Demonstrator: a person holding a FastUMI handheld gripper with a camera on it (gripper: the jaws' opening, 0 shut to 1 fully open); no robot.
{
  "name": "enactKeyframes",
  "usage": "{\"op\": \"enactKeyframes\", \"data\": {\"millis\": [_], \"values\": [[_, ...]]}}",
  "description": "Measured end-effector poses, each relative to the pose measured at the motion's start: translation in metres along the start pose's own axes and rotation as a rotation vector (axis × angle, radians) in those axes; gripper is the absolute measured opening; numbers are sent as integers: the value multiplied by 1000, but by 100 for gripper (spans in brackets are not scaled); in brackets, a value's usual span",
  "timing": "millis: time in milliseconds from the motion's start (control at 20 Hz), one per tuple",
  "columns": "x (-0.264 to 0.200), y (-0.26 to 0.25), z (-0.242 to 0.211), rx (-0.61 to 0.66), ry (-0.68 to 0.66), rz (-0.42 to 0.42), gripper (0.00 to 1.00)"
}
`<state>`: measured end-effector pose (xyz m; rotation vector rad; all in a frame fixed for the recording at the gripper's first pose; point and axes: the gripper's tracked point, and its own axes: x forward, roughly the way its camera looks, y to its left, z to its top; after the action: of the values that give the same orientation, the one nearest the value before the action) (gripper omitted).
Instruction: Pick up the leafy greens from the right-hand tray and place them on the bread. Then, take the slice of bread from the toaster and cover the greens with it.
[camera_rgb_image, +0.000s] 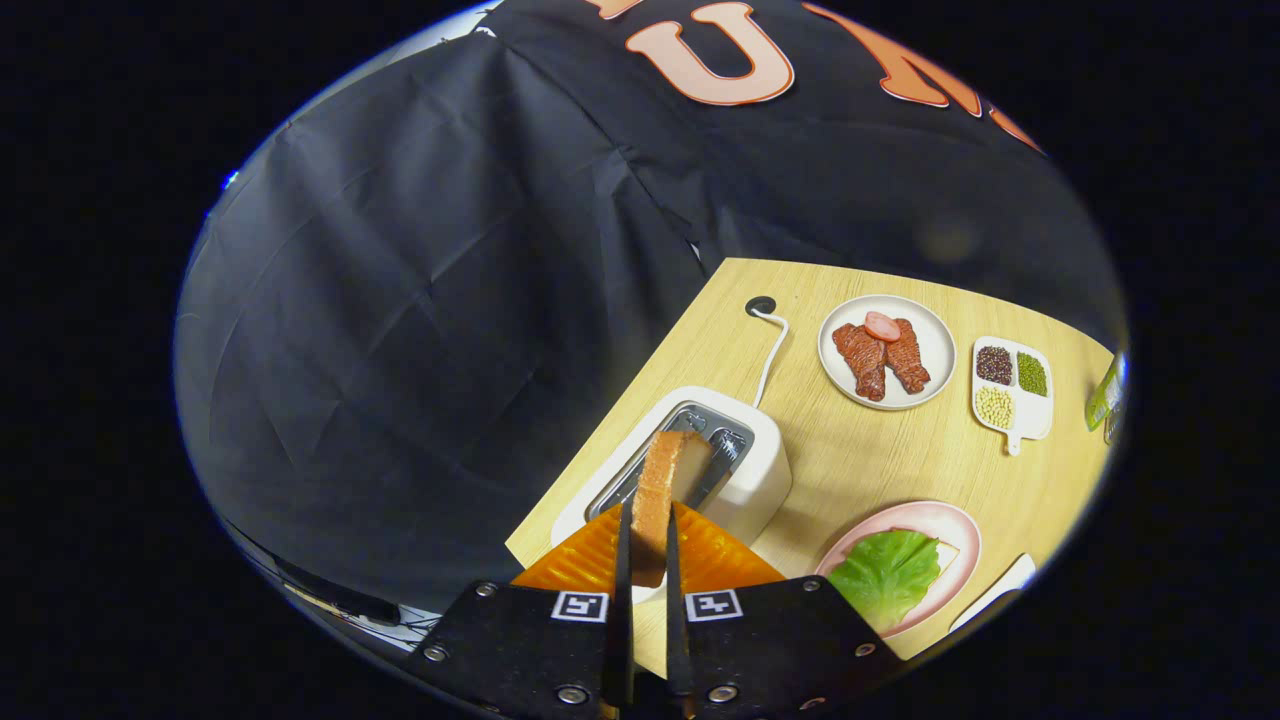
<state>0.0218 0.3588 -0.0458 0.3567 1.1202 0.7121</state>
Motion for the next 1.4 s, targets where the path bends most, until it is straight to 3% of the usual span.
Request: {"op": "enactKeyframes", "data": {"millis": [850,1400], "values": [[-84,-42,-14,62,-171,82,14],[-95,-112,-54,190,-200,95,14]]}}
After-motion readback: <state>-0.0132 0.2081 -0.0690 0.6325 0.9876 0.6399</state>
